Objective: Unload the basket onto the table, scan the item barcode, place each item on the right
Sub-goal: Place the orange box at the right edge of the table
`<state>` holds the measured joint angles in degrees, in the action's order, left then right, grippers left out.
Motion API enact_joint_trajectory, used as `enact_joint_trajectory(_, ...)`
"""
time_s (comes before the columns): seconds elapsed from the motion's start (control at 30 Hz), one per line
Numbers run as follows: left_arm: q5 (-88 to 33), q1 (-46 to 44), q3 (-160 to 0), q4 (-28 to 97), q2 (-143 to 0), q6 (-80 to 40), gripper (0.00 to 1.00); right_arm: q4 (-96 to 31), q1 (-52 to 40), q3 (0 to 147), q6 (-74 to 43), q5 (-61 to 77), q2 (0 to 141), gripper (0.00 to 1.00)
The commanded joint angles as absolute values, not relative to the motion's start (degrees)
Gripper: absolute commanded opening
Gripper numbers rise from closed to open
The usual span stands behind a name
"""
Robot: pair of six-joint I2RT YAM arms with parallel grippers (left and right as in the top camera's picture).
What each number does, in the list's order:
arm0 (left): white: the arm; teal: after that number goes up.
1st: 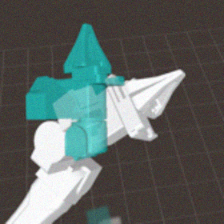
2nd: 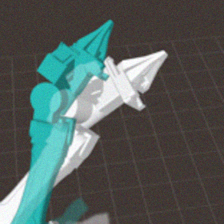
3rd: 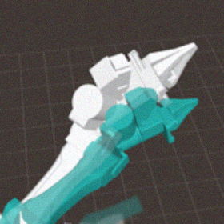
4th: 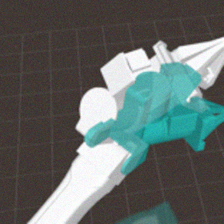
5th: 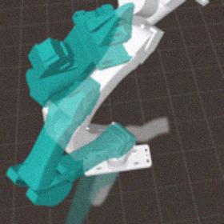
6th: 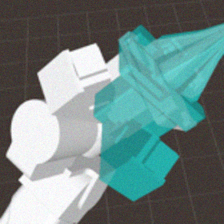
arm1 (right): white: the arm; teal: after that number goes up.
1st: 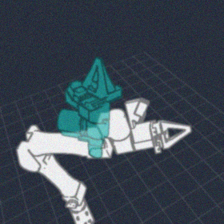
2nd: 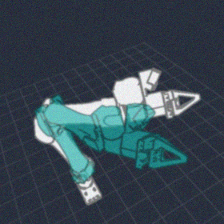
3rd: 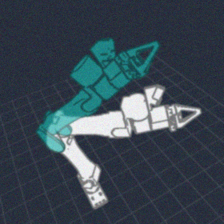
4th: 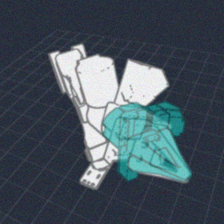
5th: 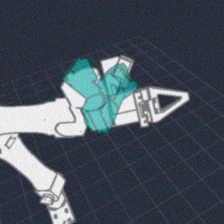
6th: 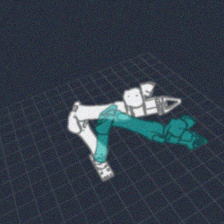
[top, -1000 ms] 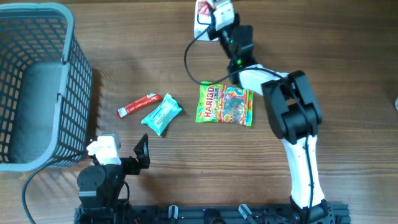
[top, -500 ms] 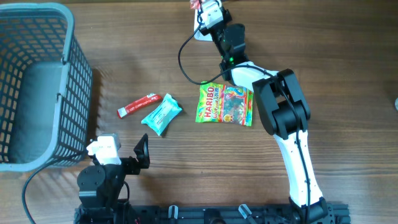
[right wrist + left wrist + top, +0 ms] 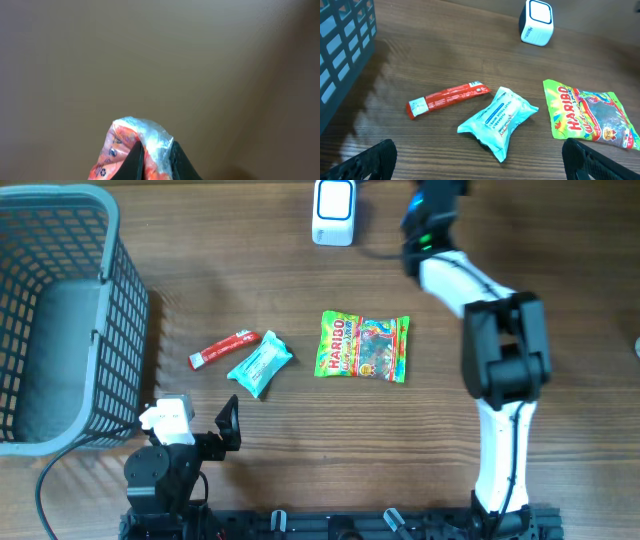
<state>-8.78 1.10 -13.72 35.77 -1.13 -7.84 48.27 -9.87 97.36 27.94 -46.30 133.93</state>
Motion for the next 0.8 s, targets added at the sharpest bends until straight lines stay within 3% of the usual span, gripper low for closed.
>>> enact_joint_trajectory(0.0,-8.25,0.86,-13.76,35.46,-0.71,-7.97,1.0,39.42,-1.43,97.86,34.24,-70.74,133.27,0.04)
enact_joint_trajectory(0.1,-8.25,0.84,-13.76,35.46,-0.71,-7.97,1.0,20.49,7.25,97.76,24.43,-78.11,133.29,0.04)
enact_joint_trajectory(0.23,-8.25,0.86,-13.76,35.46,-0.71,-7.97,1.0,-3.31,16.62,97.76,5.56,-76.71,133.29,0.04)
enact_joint_trajectory(0.33,-8.25,0.84,-13.76,35.44,-0.71,-7.97,1.0,-14.76,22.17,97.76,-1.93,-64.62,133.29,0.04)
enact_joint_trajectory(0.43,-8.25,0.84,-13.76,35.46,-0.71,-7.97,1.0,-18.22,25.54,97.76,-1.37,-47.11,133.29,0.04)
enact_joint_trajectory(0.47,-8.25,0.84,-13.76,35.46,-0.71,-7.94,1.0,-18.39,25.93,97.78,0.03,-42.24,133.27,0.1)
enact_joint_trajectory(0.5,-8.25,0.84,-13.76,35.46,-0.71,-7.97,1.0,-18.37,25.96,97.78,1.58,-39.57,133.25,0.3)
enact_joint_trajectory(0.53,-8.25,0.84,-13.76,35.46,-0.71,-7.97,1.0,-17.98,25.65,97.89,4.8,-37.21,133.21,0.9)
enact_joint_trajectory(0.57,-8.25,0.84,-13.76,35.46,-0.71,-7.94,1.0,-17.47,25.06,97.91,7.79,-36.71,133.1,1.0)
enact_joint_trajectory(0.77,-8.25,0.84,-13.76,35.46,-0.71,-7.94,1.0,-16.58,19.73,98.02,11.6,-35.9,127.35,1.0)
